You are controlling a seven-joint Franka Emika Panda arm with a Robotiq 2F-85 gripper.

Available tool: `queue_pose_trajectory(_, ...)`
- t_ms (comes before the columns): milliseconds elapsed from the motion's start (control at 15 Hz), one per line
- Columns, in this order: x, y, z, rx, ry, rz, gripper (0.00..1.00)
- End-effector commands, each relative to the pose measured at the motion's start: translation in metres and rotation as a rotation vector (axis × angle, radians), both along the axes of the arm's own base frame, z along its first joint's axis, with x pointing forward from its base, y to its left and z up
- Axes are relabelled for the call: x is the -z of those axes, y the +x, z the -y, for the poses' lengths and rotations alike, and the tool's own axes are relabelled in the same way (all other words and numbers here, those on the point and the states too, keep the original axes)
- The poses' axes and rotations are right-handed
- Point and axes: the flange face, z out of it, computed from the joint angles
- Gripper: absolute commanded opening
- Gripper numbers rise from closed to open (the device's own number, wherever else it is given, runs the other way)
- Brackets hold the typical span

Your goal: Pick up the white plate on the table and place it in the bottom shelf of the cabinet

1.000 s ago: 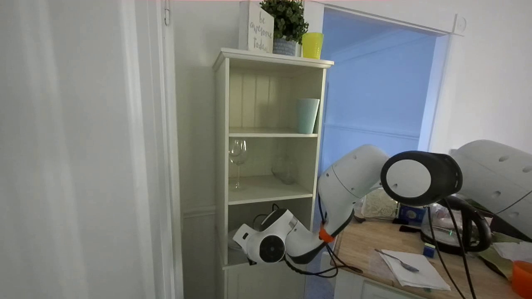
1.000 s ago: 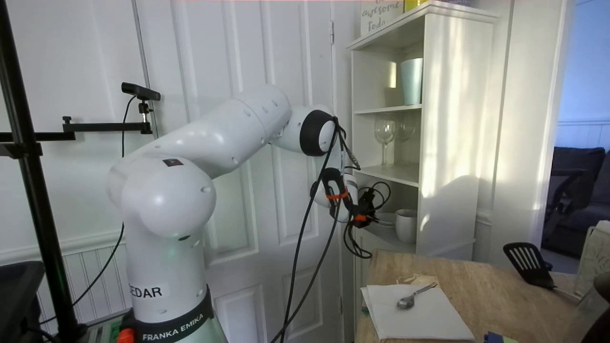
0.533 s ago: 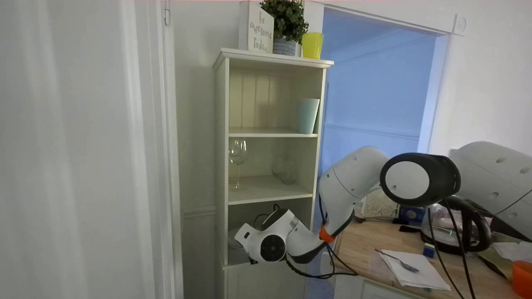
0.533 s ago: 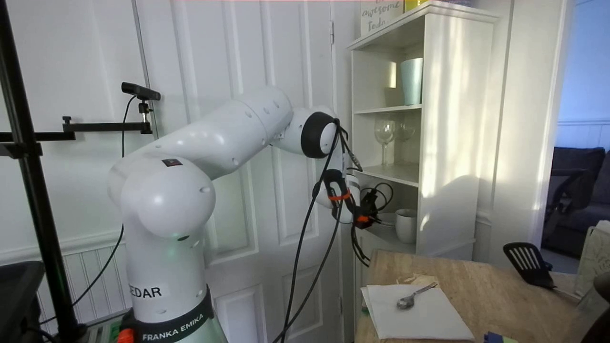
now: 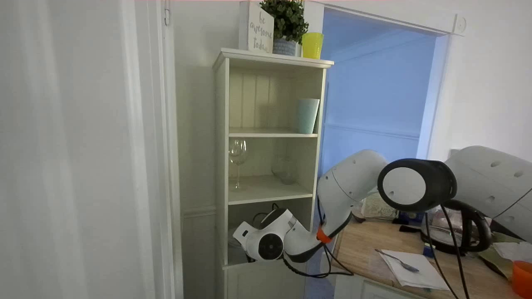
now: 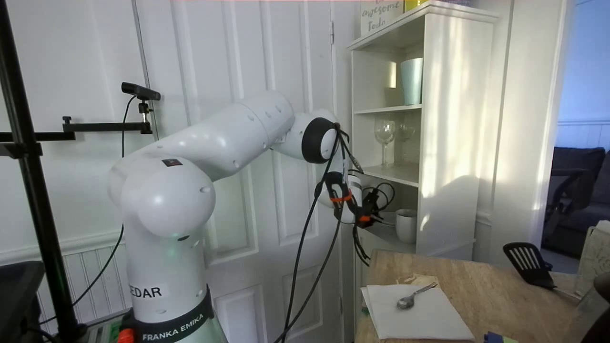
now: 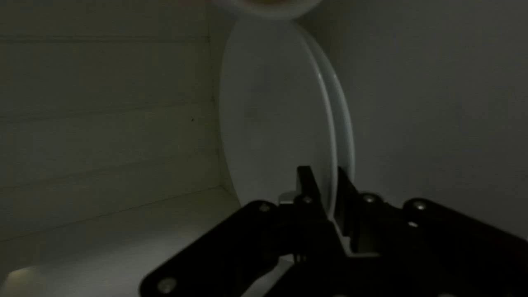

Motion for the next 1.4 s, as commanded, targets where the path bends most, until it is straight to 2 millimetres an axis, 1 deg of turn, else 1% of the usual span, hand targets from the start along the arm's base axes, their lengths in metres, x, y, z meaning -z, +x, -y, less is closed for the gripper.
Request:
queue_pose_trajectory(0,-0.001,0.008,-0.005,-0.016,0.012,-0.008,0.27)
queue_pose_trajectory(67,-0.002,0.008,-0.006,-0.019,0.012,-0.01,0.26)
queue_pose_trajectory(133,-0.003,0.008,-0.006,-0.022,0.013,-0.011,0.28)
queue_pose_trajectory(200,-0.005,0.008,-0.007,-0.024,0.014,-0.013,0.26)
queue_pose_trajectory(333,-0.007,0.007,-0.007,-0.029,0.011,-0.027,0.31)
queue_pose_trajectory(400,-0.009,0.007,-0.007,-0.029,0.006,-0.029,0.37)
queue_pose_trajectory(467,-0.011,0.008,-0.007,-0.028,0.003,-0.032,0.4)
queue_pose_trajectory(533,-0.014,0.009,-0.008,-0.025,-0.003,-0.038,0.47)
queue_pose_trajectory(600,-0.016,0.01,-0.008,-0.024,-0.011,-0.044,0.5)
queue_pose_trajectory(733,-0.019,0.011,-0.007,-0.014,-0.023,-0.068,0.62)
queue_pose_trajectory(867,-0.022,0.013,-0.007,0.0,-0.032,-0.095,0.66)
queue_pose_trajectory(933,-0.022,0.014,-0.008,0.003,-0.032,-0.107,0.62)
queue_pose_trajectory(1000,-0.022,0.014,-0.008,0.007,-0.035,-0.118,0.63)
queue_pose_trajectory(1067,-0.023,0.015,-0.008,0.009,-0.036,-0.128,0.61)
queue_pose_trajectory(1133,-0.024,0.015,-0.009,0.01,-0.034,-0.136,0.62)
queue_pose_trajectory(1200,-0.025,0.016,-0.009,0.013,-0.035,-0.141,0.59)
queue_pose_trajectory(1333,-0.029,0.018,-0.01,0.018,-0.035,-0.146,0.6)
